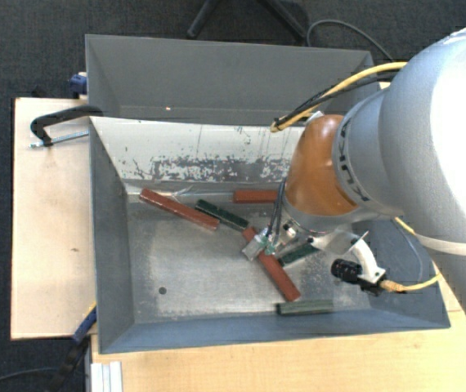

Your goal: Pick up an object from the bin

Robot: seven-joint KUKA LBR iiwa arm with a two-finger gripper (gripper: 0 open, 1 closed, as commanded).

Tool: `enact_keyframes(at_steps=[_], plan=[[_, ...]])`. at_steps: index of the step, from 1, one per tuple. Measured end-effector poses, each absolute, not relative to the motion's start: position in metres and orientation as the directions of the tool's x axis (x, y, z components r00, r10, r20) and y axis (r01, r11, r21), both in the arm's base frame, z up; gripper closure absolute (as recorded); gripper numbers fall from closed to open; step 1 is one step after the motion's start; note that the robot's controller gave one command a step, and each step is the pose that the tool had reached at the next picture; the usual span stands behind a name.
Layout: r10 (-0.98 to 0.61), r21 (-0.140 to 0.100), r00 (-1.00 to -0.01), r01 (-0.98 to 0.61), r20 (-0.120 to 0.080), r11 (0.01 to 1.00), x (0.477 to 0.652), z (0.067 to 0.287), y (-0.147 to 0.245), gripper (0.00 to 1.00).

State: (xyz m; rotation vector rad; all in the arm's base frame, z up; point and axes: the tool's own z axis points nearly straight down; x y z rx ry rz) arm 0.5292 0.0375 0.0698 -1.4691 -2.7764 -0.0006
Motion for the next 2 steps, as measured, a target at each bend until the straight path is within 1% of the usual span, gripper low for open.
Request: enact_keyframes(at_steps=[1, 2], plan=[[0.826, 0.005, -0.564, 0.826, -0.003, 0.564, 0.53, 0.099, 0.038, 1.0], [0.825, 0.008, -0.566, 0.825, -0.004, 0.566, 0.532, 0.176, 0.038, 1.0]])
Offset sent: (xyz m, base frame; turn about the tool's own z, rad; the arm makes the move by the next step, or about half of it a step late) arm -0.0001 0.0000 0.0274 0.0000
